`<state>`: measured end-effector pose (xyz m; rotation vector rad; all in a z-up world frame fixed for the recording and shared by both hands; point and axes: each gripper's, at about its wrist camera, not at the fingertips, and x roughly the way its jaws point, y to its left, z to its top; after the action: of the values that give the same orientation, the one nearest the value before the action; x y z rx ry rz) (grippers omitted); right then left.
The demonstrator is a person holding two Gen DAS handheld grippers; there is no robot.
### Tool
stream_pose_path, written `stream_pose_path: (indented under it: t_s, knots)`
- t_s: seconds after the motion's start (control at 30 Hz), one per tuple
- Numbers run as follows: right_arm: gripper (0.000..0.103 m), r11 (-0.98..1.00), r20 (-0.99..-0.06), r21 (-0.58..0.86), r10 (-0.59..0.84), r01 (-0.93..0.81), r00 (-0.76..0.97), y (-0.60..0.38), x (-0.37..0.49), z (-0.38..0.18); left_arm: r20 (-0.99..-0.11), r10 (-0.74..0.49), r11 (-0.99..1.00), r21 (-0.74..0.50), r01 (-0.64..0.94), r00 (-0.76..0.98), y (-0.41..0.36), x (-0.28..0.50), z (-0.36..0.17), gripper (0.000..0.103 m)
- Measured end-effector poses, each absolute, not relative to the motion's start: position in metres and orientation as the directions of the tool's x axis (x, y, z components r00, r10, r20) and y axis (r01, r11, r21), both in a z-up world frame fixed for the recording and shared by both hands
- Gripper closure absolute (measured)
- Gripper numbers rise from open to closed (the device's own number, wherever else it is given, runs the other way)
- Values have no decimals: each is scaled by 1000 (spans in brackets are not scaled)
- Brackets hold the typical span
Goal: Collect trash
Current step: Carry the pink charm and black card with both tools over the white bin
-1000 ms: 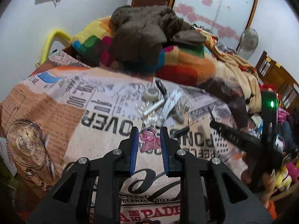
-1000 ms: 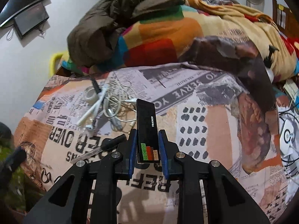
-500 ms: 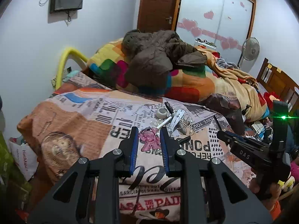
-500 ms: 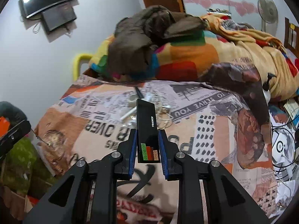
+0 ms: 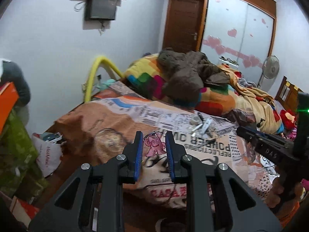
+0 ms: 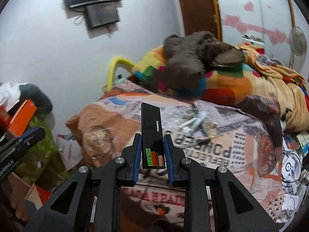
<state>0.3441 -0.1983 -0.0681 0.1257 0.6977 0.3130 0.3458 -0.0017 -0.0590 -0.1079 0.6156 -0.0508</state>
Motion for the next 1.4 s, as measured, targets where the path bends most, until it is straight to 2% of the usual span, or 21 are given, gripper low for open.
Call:
stream_pose_path:
  t_s: [0.33, 0.67, 0.97, 1.4]
  knots:
    - [82, 891, -600, 207, 442, -405, 666, -104, 309, -60, -570, 31, 987, -112, -115, 821, 84, 276, -67, 81]
    - [82, 802, -654, 198, 537, -564, 533, -9, 288, -90, -612, 130, 957, -127, -259, 780, 161, 225, -111, 81]
    - [82, 731, -735, 174, 542, -660, 407, 63, 268, -138, -683, 173, 920, -145, -364, 709, 212, 200, -179, 81]
    - [82, 707, -864, 180, 446, -684, 233, 115, 269, -235, -814, 99, 840, -240, -487, 572, 252, 192, -299, 81]
